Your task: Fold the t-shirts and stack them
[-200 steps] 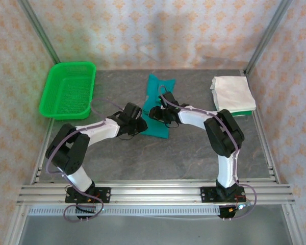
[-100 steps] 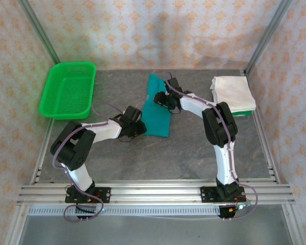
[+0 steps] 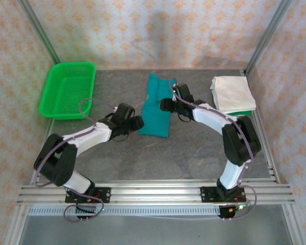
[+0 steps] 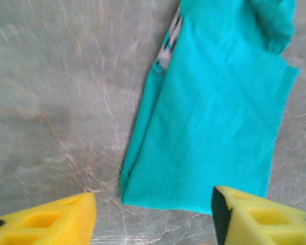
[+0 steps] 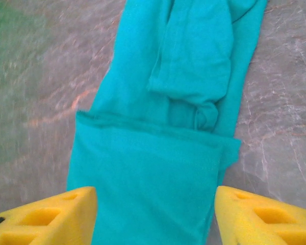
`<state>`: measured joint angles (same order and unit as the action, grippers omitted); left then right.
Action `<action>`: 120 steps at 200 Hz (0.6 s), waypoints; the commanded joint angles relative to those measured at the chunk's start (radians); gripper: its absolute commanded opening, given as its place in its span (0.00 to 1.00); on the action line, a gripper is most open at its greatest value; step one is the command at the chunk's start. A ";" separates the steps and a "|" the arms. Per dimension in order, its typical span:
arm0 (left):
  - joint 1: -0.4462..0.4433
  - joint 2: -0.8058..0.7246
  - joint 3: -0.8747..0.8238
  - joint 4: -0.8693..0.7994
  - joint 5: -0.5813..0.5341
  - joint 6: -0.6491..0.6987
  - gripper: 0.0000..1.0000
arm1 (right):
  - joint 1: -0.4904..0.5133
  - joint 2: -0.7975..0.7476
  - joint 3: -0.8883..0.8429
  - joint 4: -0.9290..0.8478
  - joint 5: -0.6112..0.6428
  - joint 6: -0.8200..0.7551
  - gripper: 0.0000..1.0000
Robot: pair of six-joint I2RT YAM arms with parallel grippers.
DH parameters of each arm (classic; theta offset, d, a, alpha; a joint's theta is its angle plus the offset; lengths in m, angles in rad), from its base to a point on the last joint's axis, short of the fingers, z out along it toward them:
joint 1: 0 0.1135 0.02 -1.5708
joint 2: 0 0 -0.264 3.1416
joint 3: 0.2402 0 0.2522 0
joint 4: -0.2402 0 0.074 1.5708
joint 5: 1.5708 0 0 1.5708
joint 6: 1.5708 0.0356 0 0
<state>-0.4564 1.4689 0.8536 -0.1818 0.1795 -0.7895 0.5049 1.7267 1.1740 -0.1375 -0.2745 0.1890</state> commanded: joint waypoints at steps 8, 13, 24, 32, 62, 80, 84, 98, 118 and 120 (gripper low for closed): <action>0.061 -0.095 -0.022 -0.131 -0.083 0.047 0.80 | 0.110 -0.110 -0.136 0.051 0.061 -0.433 0.68; 0.070 -0.108 -0.023 -0.146 -0.089 0.050 0.84 | 0.133 -0.126 -0.160 0.063 0.075 -0.496 0.69; 0.092 -0.136 -0.026 -0.174 -0.095 0.056 0.89 | 0.186 -0.150 -0.204 0.077 0.091 -0.612 0.70; 0.108 -0.154 -0.031 -0.188 -0.094 0.062 0.89 | 0.217 -0.153 -0.219 0.078 0.077 -0.680 0.70; 0.151 -0.222 -0.053 -0.245 -0.103 0.070 0.94 | 0.317 -0.093 -0.198 0.043 0.041 -0.855 0.70; 0.164 -0.261 -0.068 -0.272 -0.120 0.080 0.95 | 0.335 -0.035 -0.163 0.006 0.024 -0.917 0.70; 0.166 -0.268 -0.071 -0.280 -0.125 0.084 0.95 | 0.336 -0.021 -0.154 -0.012 0.016 -0.933 0.70; 0.172 -0.289 -0.083 -0.300 -0.138 0.093 0.95 | 0.336 0.015 -0.118 -0.061 0.016 -0.968 0.69; 0.183 -0.303 -0.102 -0.308 -0.140 0.098 0.96 | 0.334 0.073 -0.058 -0.119 0.045 -0.994 0.66; 0.184 -0.304 -0.104 -0.307 -0.140 0.098 0.96 | 0.334 0.079 -0.052 -0.124 0.048 -0.995 0.65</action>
<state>-0.2913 1.1893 0.7757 -0.4313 0.0864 -0.7227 0.8425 1.7496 1.0447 -0.1658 -0.2504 -0.7006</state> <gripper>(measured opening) 0.955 0.678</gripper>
